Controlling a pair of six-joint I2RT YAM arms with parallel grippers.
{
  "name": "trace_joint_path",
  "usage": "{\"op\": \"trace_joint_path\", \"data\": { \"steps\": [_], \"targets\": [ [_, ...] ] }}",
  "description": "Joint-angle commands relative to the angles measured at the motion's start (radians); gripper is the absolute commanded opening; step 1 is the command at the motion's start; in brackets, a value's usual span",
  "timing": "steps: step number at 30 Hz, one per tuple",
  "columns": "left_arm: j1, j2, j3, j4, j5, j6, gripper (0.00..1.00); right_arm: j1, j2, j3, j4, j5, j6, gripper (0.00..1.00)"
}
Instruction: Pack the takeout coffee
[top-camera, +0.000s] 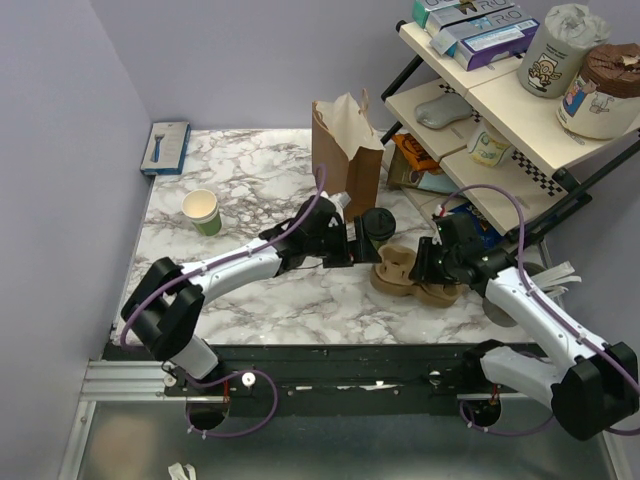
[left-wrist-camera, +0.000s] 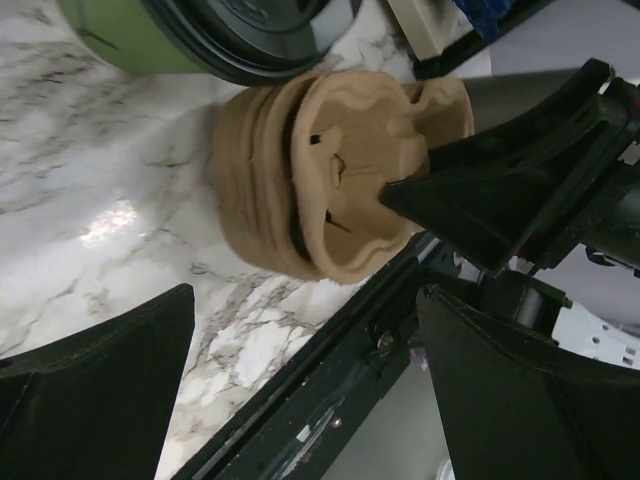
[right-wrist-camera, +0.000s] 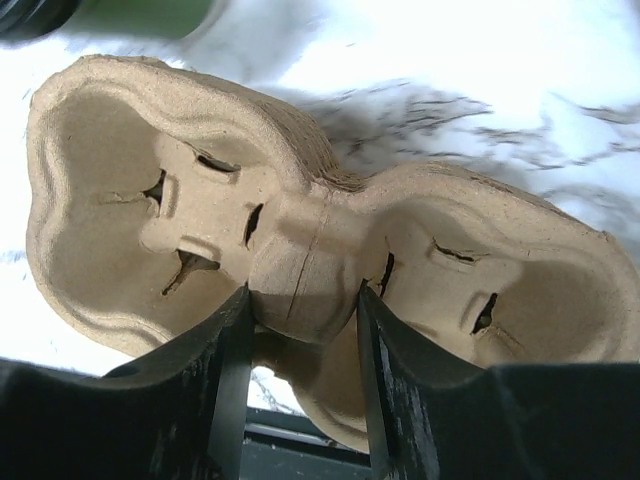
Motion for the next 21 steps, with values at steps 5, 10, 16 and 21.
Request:
{"op": "trace_joint_path", "data": {
  "steps": [5, 10, 16, 21],
  "targets": [
    [-0.086, 0.073, 0.049, 0.111, 0.081, -0.047, 0.99, 0.074, -0.034, -0.034, 0.087, -0.12, -0.075, 0.34],
    [-0.101, 0.077, 0.06, 0.081, 0.055, -0.064, 0.99, 0.079, -0.067, -0.023, 0.083, -0.083, -0.061, 0.34],
    [-0.103, 0.07, 0.043, 0.128, 0.055, -0.084, 0.98, 0.08, -0.077, -0.026, 0.09, -0.1, -0.058, 0.34],
    [-0.104, 0.075, 0.059, 0.101, 0.044, -0.075, 0.97, 0.08, -0.091, -0.018, 0.083, -0.069, -0.053, 0.34]
  ]
}}
